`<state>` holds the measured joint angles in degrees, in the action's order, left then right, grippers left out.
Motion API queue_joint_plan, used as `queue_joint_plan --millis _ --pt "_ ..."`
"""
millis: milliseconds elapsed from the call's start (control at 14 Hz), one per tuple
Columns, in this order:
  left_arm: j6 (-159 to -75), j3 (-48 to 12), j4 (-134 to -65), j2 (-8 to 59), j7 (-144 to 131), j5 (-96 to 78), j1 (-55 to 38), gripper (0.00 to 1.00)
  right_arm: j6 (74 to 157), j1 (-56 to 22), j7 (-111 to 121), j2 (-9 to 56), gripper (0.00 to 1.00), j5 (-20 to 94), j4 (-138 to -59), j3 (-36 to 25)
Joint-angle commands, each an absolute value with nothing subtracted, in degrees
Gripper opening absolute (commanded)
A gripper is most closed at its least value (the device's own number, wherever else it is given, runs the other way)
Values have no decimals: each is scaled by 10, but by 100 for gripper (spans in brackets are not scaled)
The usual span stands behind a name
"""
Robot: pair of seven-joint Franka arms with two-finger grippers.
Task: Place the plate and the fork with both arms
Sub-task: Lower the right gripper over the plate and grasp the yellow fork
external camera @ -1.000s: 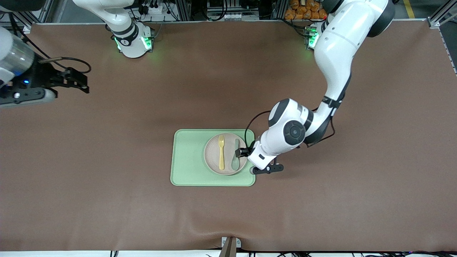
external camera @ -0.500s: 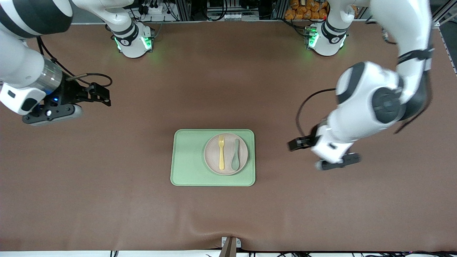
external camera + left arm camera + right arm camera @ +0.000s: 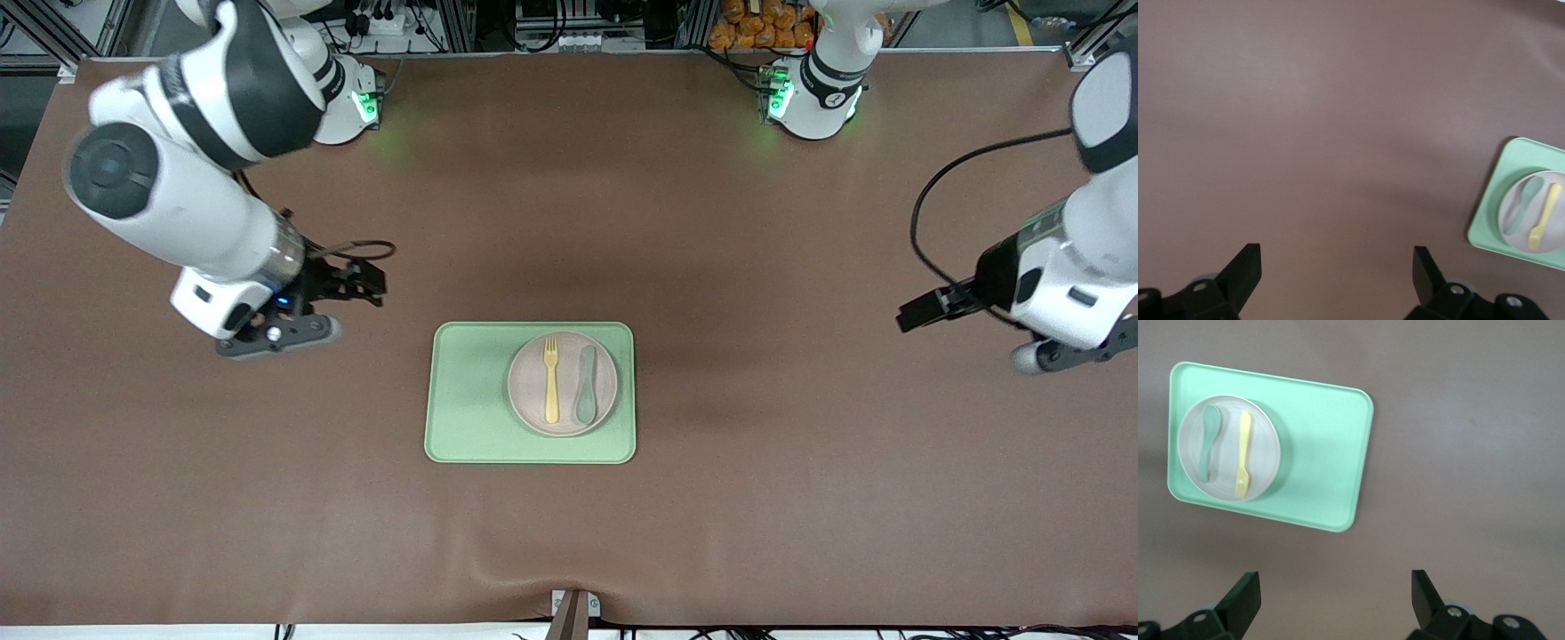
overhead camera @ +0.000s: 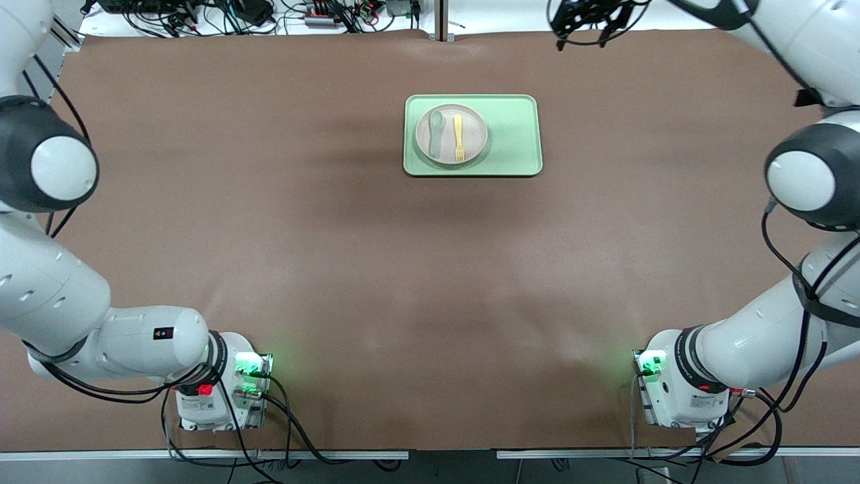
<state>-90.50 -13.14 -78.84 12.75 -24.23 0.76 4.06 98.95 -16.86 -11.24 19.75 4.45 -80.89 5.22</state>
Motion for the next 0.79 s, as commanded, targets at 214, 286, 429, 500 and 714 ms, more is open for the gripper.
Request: queue_joint_plan --millis 214,286,429,500,714 --pt "-904 -137 -865 30 -175 30 86 100 1051 -233 -184 332 100 42 -713 47" --pt "-901 -135 -860 31 -175 30 86 100 1071 -245 -194 350 100 40 -710 46" --pt "-901 -134 -858 30 -170 31 90 100 1118 -271 -217 381 100 8 -709 45" --pt "-895 -134 -858 26 -156 30 90 100 1141 -273 -218 396 100 -2 -709 45" --pt "-889 -136 -858 12 -141 29 90 100 1178 -272 -220 431 100 -1 -710 45"
